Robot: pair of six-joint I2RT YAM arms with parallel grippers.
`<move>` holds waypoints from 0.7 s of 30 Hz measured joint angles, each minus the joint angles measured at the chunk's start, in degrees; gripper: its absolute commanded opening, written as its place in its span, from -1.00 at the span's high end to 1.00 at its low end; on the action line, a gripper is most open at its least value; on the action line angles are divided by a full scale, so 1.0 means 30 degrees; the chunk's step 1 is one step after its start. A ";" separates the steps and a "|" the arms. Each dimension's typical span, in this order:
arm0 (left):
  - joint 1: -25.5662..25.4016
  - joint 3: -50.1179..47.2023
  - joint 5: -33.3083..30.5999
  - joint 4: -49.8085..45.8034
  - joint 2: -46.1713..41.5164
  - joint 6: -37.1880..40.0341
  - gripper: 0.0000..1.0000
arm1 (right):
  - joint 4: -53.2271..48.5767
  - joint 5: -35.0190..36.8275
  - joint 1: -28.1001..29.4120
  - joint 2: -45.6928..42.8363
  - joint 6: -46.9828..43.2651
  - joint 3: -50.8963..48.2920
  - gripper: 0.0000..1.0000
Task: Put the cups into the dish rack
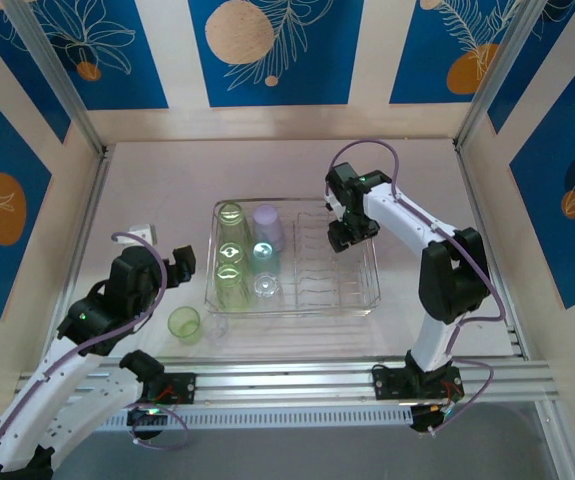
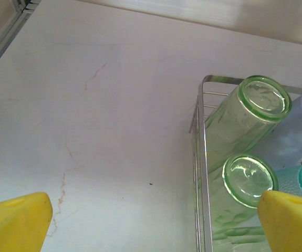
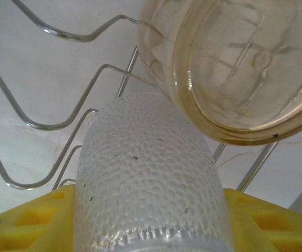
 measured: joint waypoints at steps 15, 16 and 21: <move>0.0000 -0.0182 0.0000 -0.0058 -0.0029 -0.0080 -0.99 | 0.0903 0.1137 0.0532 0.0539 -0.1596 -0.0408 -0.37; 0.0000 -0.0219 0.0000 -0.0058 -0.0036 -0.0117 -0.99 | 0.0984 0.1297 0.0612 0.0605 -0.1792 -0.0401 -0.42; 0.0000 -0.0284 0.0000 -0.0131 -0.0036 -0.0175 -0.99 | 0.1042 0.2186 0.0998 0.0641 -0.2776 -0.0328 -0.62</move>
